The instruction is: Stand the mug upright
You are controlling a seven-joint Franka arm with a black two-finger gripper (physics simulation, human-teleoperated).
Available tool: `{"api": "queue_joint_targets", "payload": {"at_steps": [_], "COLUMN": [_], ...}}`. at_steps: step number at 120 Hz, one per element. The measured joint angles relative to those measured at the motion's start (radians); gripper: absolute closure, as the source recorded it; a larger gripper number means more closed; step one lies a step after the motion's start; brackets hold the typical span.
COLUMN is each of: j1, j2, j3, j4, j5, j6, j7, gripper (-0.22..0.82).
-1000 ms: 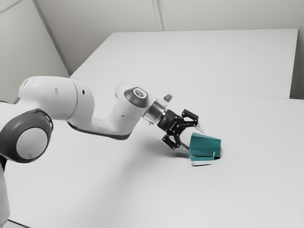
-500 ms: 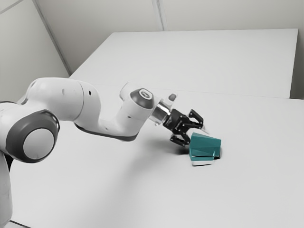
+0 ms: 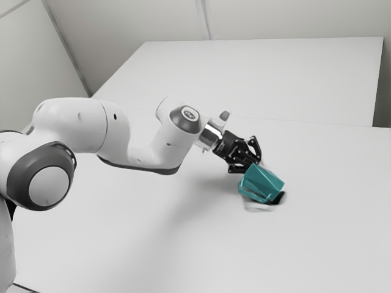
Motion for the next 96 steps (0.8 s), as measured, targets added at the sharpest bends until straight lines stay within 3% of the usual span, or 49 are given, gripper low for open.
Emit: {"api": "queue_joint_targets", "payload": {"at_steps": [17, 32, 57, 96], "j1": [-0.011, -0.012, -0.013, -0.009], "j2": [-0.013, -0.088, -0.245, -0.378], "j3": [0.000, 0.001, 0.007, 0.055], "j4": [0.001, -0.016, -0.099, -0.215], "j5": [0.014, 0.102, 0.494, 0.987], "j6": [0.001, 0.006, 0.003, -0.005], "j7": [-0.006, -0.023, -0.086, -0.168], "gripper": [0.76, 0.76, 0.77, 0.77]}}
